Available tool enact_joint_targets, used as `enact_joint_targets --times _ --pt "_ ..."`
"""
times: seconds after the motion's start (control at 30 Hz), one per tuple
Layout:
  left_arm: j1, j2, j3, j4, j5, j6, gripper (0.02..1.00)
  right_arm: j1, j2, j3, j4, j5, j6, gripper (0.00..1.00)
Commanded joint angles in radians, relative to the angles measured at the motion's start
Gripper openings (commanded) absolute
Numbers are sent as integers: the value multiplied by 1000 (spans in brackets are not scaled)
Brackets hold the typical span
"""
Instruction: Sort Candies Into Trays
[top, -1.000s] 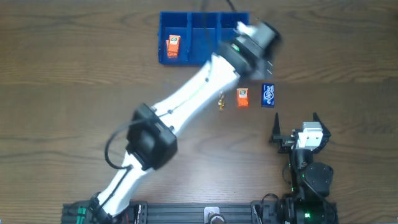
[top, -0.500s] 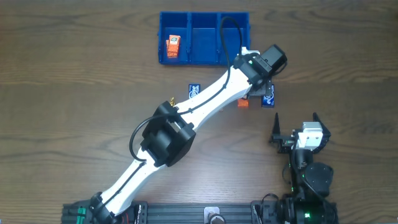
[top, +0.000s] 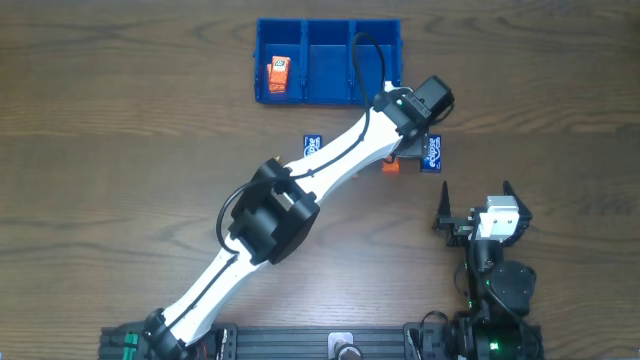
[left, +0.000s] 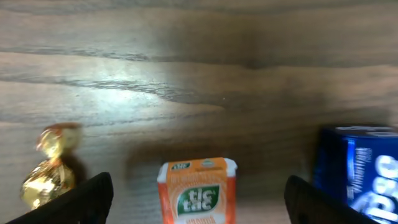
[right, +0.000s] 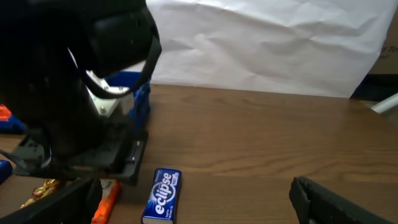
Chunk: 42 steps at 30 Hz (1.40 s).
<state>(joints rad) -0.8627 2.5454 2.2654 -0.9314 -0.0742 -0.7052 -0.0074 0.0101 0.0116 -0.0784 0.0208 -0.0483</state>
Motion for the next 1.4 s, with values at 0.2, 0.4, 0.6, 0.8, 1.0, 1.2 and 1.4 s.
enact_joint_targets --times 0.2,0.4,0.6,0.8,1.0,1.2,1.4 --pt "17 34 -6 2 21 48 844 -3 -7 -4 -3 -5 -8 1000" --pt "16 58 -6 -4 43 38 755 -3 -7 -4 -3 -5 -8 1000" --pt "11 62 -6 -6 53 24 450 -3 -7 -4 -3 -5 -8 1000" --pt "5 62 -6 -6 68 17 323 -3 -7 -4 -3 -5 -8 1000" --pt "3 61 -5 -3 67 17 286 -3 -7 -4 -3 -5 -8 1000" --pt "23 -4 22 1 39 30 268 -3 -7 -4 -3 -5 -8 1000" --pt "111 -200 27 -2 -29 111 266 -3 -7 -4 -3 -5 -8 1000"
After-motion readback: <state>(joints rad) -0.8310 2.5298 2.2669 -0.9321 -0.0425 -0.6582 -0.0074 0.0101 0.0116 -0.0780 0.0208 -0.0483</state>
